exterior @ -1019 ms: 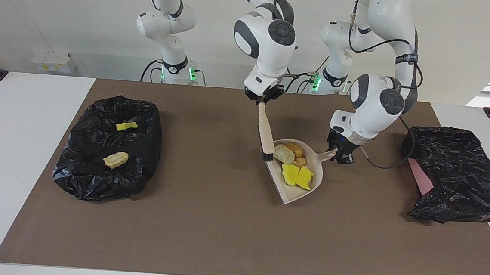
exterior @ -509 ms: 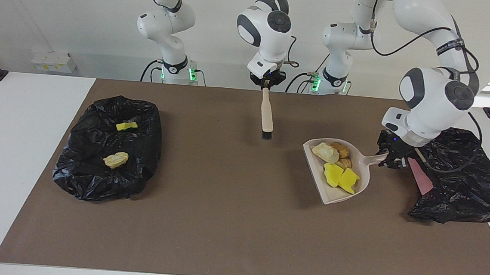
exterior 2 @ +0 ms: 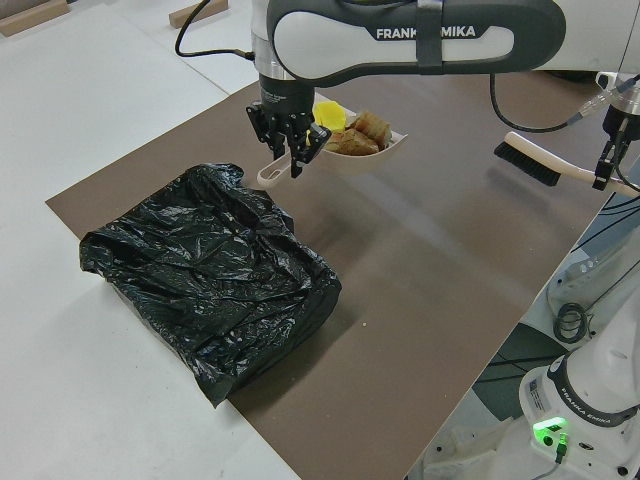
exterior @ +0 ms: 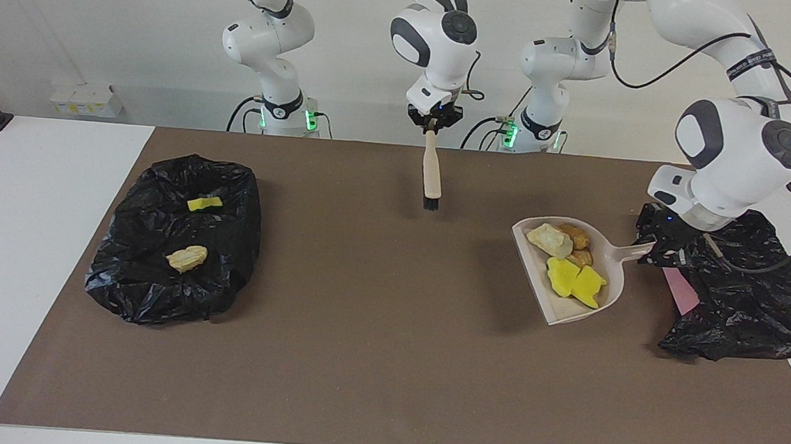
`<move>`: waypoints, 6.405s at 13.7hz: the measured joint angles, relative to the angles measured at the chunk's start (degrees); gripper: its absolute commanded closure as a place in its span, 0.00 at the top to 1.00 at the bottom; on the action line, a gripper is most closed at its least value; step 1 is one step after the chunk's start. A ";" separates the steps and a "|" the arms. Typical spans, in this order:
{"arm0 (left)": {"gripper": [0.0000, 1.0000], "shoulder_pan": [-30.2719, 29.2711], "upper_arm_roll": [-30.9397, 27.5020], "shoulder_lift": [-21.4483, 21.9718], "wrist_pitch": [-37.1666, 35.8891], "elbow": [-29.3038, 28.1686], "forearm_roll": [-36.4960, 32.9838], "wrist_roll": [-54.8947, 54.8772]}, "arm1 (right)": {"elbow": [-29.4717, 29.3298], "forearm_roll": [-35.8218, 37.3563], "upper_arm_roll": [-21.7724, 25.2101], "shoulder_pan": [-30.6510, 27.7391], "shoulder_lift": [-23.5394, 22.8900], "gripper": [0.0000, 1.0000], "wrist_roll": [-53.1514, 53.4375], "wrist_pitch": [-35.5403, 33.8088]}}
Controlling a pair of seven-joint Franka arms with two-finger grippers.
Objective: Sweep and dump trash in bin
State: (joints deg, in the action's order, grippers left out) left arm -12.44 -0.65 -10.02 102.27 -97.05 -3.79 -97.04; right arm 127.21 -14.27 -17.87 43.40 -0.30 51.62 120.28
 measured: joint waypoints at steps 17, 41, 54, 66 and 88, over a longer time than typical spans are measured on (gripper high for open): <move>0.00 -12.63 0.44 -6.55 9.66 11.96 -29.53 -8.68 | -0.51 -0.21 0.88 -3.45 -1.63 0.90 1.71 4.71; 0.00 -1.76 2.05 -4.30 -8.82 13.64 -47.38 10.59 | -32.25 13.19 1.88 -44.82 5.03 1.00 -26.50 -28.30; 0.00 7.98 3.83 -0.71 -14.66 9.20 -20.03 28.03 | -37.24 13.39 12.25 -42.15 2.41 1.00 -34.34 -33.59; 0.00 25.96 4.25 0.29 -6.83 -6.22 -5.61 72.59 | -41.49 13.54 17.77 -39.96 -0.43 1.00 -42.91 -35.43; 1.00 43.66 2.26 0.87 15.92 -14.72 16.78 117.34 | -41.39 13.59 18.48 -39.80 -0.51 1.00 -42.69 -35.48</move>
State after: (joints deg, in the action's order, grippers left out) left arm 31.23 1.61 -9.15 118.19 -111.77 12.99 20.30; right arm 85.82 -0.68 0.61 3.60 -0.81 8.93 84.81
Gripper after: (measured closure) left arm 0.000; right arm 0.000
